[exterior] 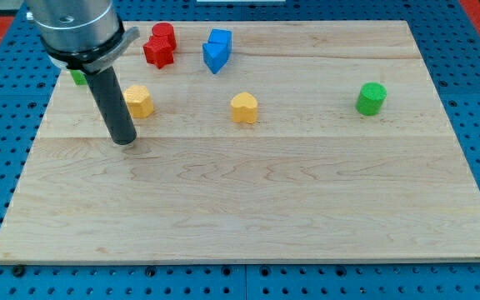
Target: Move the arm to the left bottom of the heart
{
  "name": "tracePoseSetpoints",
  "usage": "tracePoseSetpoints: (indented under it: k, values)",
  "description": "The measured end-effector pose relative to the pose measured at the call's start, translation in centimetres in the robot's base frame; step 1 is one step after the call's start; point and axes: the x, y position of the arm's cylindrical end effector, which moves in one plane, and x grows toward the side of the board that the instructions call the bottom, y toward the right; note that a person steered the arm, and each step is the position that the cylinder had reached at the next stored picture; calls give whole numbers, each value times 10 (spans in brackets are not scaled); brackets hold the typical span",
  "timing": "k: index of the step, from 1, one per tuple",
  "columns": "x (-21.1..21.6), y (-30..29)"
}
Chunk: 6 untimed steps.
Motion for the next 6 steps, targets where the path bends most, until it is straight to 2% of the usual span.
tracePoseSetpoints:
  k: [3, 6]
  values:
    - [-18, 9]
    - [-3, 65]
